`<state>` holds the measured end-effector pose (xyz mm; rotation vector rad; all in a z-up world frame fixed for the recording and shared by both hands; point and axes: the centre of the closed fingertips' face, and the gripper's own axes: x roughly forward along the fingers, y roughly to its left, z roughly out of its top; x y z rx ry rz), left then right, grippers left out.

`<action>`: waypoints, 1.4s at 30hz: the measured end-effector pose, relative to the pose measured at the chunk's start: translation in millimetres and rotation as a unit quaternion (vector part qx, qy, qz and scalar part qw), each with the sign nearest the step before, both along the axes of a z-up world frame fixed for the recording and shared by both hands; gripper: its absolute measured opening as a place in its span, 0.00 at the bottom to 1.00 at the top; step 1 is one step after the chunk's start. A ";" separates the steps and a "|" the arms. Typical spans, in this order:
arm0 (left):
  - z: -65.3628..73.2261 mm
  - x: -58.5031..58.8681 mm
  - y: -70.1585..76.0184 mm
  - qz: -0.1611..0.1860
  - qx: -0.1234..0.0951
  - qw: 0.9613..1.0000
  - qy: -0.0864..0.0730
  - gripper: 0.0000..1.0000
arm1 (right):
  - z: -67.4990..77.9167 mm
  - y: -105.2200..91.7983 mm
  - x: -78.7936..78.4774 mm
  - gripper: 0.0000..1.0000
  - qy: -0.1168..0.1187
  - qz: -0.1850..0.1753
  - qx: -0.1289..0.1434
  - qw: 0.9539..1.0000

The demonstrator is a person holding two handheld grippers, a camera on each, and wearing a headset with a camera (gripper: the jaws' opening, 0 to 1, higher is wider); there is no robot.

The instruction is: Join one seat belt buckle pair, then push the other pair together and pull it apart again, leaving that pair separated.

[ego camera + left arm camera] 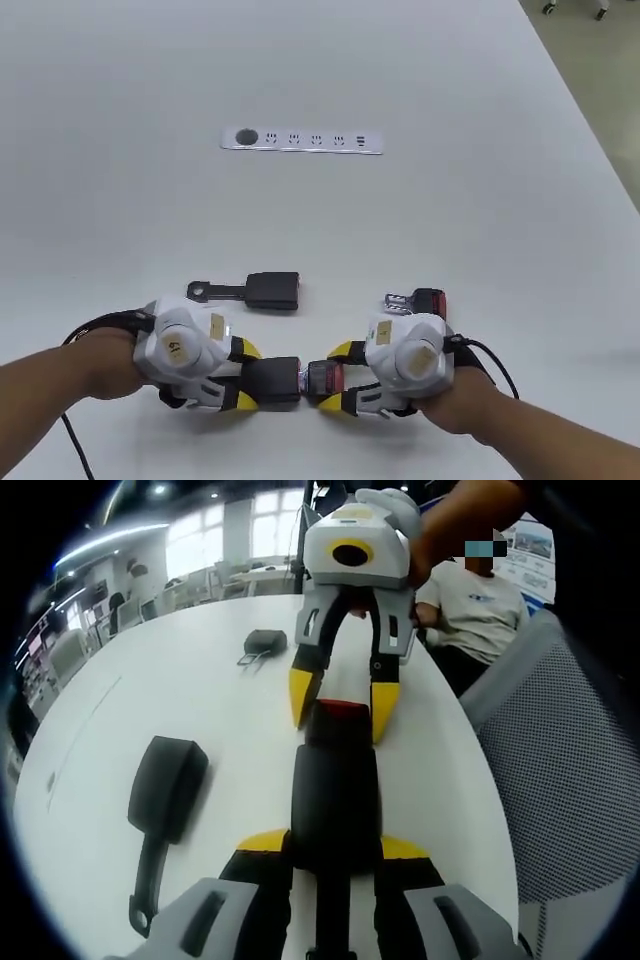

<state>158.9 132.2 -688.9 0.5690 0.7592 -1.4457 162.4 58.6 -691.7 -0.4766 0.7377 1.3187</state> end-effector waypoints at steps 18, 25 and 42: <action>2.5 -2.4 -2.5 0.001 -0.017 1.000 0.009 0.31 | 0.9 0.0 -2.9 0.33 0.002 -0.010 0.035 0.999; 3.3 -2.8 -2.4 -0.002 -0.019 1.000 0.010 0.31 | 5.4 1.3 -5.1 0.33 0.005 -0.012 0.042 0.999; 2.9 -2.9 -1.6 -0.008 -0.016 1.000 0.007 0.32 | 9.3 2.7 -7.9 0.33 0.009 -0.024 0.050 0.998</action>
